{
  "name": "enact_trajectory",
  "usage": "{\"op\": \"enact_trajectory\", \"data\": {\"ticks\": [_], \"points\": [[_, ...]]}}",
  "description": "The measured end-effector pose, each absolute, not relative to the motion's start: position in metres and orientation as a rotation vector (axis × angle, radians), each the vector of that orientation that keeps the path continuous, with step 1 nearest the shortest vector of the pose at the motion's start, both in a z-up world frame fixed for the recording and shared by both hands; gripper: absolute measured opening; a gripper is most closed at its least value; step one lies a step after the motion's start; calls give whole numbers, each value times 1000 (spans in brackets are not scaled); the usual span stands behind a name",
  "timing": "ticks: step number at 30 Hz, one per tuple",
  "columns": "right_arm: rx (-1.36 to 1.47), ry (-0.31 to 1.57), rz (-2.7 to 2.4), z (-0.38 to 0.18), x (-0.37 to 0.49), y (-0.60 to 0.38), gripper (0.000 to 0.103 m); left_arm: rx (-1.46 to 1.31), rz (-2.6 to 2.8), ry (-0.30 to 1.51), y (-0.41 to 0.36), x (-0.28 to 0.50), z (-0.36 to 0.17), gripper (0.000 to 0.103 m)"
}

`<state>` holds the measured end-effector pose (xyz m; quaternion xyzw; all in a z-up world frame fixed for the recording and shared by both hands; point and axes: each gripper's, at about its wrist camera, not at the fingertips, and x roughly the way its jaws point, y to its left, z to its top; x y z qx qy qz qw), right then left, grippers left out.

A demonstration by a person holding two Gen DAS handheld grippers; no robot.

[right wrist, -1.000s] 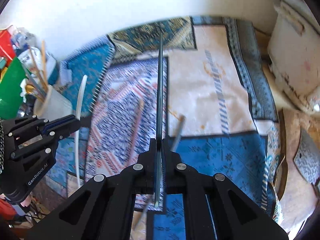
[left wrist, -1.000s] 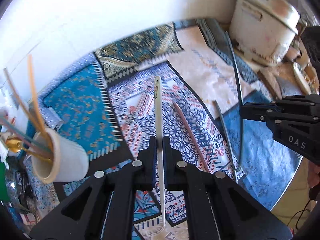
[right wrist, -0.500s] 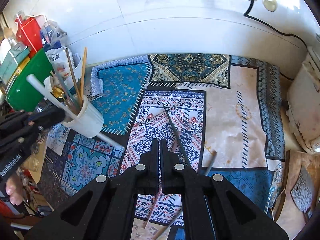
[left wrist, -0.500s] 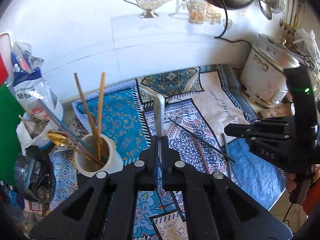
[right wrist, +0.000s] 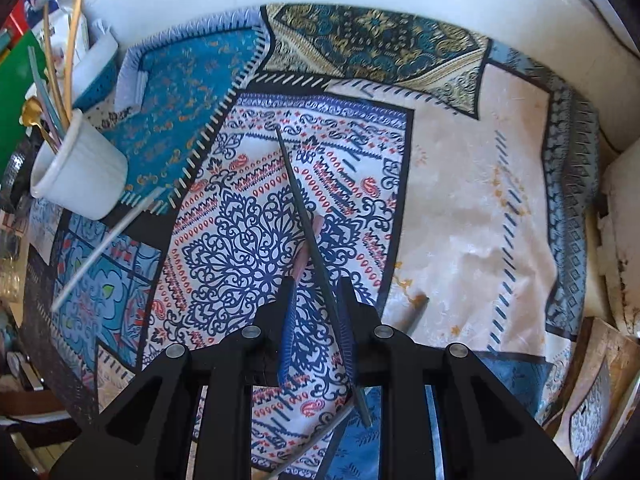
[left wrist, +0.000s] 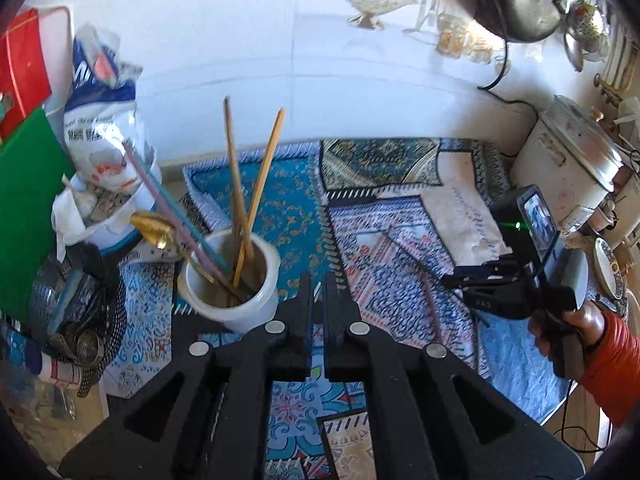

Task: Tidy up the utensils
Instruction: 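Lift the white chopstick with left tool while right tool lifts the grey chopstick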

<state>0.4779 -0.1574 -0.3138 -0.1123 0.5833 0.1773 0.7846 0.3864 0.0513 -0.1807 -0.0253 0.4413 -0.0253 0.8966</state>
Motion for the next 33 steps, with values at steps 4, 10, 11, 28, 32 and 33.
{"op": "enact_trajectory", "data": {"ticks": [4, 10, 11, 28, 32, 33], "points": [[-286, 1294, 395, -327, 486, -152, 19, -53, -33, 1012, 64, 388, -217, 27], [-268, 1327, 427, -332, 492, -152, 8, -31, 1, 1192, 75, 398, -287, 32], [-261, 1330, 429, -331, 493, -152, 8, -30, 5, 1211, 75, 398, -295, 32], [-117, 1317, 476, -311, 461, -162, 6, 51, -67, 1368, 67, 409, -340, 20], [-91, 1279, 507, -292, 447, -160, 6, 42, -88, 1379, 65, 409, -342, 5], [-89, 1266, 514, -287, 443, -158, 6, 39, -93, 1380, 63, 409, -342, 4]]}}
